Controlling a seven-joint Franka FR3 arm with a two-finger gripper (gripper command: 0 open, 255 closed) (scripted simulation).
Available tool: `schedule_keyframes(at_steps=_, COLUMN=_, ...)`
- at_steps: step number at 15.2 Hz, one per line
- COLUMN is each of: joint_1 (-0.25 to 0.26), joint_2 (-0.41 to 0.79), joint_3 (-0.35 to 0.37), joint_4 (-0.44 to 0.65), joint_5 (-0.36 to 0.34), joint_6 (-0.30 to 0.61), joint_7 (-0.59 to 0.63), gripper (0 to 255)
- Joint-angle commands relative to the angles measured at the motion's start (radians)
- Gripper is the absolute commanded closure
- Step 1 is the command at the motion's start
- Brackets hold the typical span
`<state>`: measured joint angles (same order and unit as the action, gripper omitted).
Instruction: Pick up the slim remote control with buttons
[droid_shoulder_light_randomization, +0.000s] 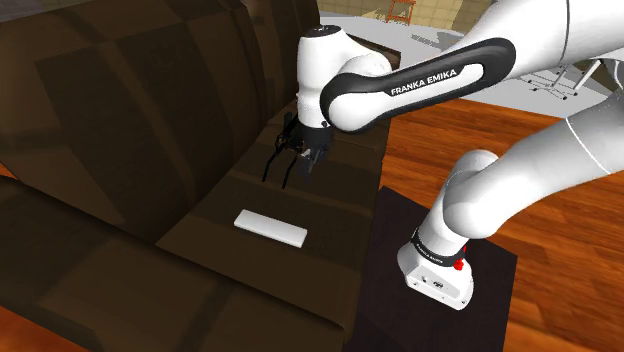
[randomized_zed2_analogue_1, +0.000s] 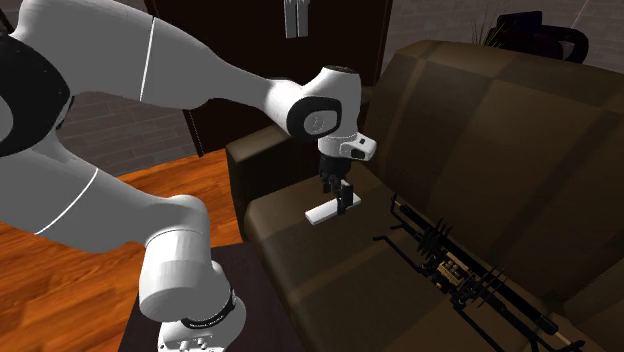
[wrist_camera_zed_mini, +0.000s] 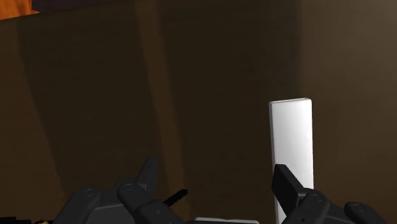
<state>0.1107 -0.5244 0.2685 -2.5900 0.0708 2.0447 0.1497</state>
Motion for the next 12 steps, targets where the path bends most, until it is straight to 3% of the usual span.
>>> schedule_keyframes(at_steps=1, joint_1=0.01, joint_2=0.07, joint_3=0.031, joint_4=0.008, joint_5=0.012, joint_6=0.067, joint_7=0.03, gripper=0)
schedule_keyframes(at_steps=7, joint_1=0.026, joint_2=0.278, joint_3=0.113, joint_4=0.044, joint_5=0.007, joint_6=0.247, joint_7=0.116, gripper=0)
schedule_keyframes(at_steps=12, joint_1=0.035, joint_2=0.472, joint_3=0.17, joint_4=0.11, joint_5=-0.056, joint_6=0.377, joint_7=0.214, gripper=0)
